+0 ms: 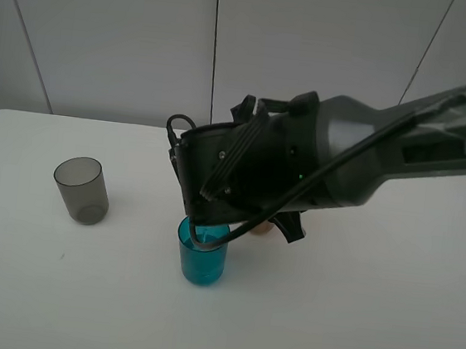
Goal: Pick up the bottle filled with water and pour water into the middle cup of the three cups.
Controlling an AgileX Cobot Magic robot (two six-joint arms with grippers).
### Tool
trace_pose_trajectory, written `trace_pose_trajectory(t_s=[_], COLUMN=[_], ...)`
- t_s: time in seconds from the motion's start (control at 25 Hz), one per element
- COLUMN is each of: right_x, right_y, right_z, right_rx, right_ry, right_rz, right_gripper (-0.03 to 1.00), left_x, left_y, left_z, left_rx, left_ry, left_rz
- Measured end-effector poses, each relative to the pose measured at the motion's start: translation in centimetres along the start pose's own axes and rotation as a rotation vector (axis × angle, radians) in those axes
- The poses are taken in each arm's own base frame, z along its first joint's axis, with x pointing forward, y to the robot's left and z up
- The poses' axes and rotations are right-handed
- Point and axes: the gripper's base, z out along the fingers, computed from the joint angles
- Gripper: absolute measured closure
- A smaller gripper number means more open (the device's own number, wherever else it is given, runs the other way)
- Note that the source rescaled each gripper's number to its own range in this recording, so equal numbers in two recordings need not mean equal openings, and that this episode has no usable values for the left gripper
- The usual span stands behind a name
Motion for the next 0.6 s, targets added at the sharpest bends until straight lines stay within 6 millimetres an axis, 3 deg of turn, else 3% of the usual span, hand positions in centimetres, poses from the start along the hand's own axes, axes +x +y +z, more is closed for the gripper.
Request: trace_pose_trajectory(t_s=[0.6], right_x=[0.0], right_y=[0.0], right_z=[0.0], right_rx=[0.0], right_ry=[0.0], right_rz=[-0.003], right_gripper=[0.96], left_x=[0.0], left_y=[0.0], left_z=[0.0], left_rx=[0.0], left_ry=[0.0], left_rz=[0.0])
